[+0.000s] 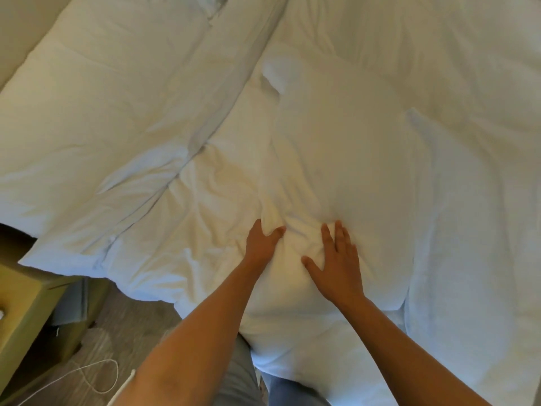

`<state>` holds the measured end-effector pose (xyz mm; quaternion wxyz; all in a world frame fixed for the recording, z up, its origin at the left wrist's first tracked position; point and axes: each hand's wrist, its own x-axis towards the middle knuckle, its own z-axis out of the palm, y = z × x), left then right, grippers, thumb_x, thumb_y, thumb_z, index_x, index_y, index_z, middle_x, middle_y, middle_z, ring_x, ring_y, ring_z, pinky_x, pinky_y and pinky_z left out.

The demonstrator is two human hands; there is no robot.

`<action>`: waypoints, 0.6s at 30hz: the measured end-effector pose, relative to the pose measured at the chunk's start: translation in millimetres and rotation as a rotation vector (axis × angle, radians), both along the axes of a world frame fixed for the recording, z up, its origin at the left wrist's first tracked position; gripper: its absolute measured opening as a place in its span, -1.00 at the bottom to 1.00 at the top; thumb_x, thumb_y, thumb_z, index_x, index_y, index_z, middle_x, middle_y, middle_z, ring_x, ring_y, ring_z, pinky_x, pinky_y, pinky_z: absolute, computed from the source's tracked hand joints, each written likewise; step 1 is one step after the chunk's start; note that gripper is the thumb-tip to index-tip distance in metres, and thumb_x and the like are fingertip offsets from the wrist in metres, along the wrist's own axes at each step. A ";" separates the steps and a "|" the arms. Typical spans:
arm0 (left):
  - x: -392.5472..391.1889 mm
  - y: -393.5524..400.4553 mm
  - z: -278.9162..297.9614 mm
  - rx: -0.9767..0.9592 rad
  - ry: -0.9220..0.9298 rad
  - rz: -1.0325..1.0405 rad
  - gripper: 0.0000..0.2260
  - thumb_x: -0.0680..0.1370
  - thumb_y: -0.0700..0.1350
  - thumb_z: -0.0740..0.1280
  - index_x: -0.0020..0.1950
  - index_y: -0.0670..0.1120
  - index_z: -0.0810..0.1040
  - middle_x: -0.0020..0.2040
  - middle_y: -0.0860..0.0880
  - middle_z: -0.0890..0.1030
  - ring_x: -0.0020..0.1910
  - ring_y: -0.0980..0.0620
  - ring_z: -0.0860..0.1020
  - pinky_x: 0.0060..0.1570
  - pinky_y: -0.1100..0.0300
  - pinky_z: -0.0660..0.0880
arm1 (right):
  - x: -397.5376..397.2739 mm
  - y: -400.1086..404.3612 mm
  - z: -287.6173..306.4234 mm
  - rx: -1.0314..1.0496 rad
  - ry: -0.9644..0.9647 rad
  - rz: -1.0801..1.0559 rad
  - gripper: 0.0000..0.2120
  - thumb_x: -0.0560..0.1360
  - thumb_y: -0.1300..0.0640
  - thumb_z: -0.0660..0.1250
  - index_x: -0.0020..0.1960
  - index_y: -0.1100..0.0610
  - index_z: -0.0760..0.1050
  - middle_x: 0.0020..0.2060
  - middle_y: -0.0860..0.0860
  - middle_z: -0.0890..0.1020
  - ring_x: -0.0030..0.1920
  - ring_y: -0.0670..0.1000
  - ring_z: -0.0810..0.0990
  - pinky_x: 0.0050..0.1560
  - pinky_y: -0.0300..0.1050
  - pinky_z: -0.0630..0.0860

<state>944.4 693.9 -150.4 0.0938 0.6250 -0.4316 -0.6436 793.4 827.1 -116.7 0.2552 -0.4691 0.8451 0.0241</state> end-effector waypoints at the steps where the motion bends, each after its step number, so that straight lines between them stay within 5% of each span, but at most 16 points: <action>1: -1.9 0.0 8.8 -0.018 0.005 0.004 -0.44 0.52 0.08 0.48 0.46 -0.07 0.46 0.34 -0.07 0.60 0.30 -0.13 0.58 0.31 -0.17 0.52 | -3.1 1.5 4.3 -0.013 -0.011 -0.001 -0.11 0.57 -0.41 0.13 0.71 -0.03 -0.15 0.69 0.06 -0.17 0.68 0.11 -0.14 0.65 0.17 -0.02; 7: -9.7 -2.0 81.2 -0.209 -0.050 -0.120 -0.55 0.43 0.08 0.44 0.27 -0.04 0.58 0.14 -0.02 0.68 0.13 -0.10 0.64 0.14 -0.07 0.59 | -22.5 4.2 47.6 -0.092 -0.123 -0.055 -0.07 0.54 -0.45 0.18 0.70 -0.07 -0.14 0.70 0.01 -0.11 0.68 0.04 -0.11 0.65 0.10 0.00; 12: -11.6 -25.2 163.6 -0.466 -0.139 -0.300 -0.67 0.45 0.05 0.44 0.15 -0.07 0.63 0.02 -0.02 0.69 0.00 -0.06 0.64 -0.08 0.11 0.53 | -24.8 1.7 95.0 -0.214 -0.225 -0.126 -0.01 0.48 -0.48 0.26 0.69 -0.13 -0.15 0.69 0.02 -0.03 0.66 0.09 0.06 0.60 0.09 0.21; 18: -9.4 -46.2 278.4 -0.758 -0.207 -0.499 -0.76 0.50 -0.06 0.43 0.10 -0.15 0.67 0.00 -0.11 0.72 -0.01 -0.08 0.66 0.03 -0.06 0.59 | -10.3 -17.6 152.2 -0.300 -0.294 -0.137 0.05 0.37 -0.57 0.27 0.66 -0.11 -0.04 0.59 0.02 0.20 0.49 0.15 0.39 0.27 0.13 0.54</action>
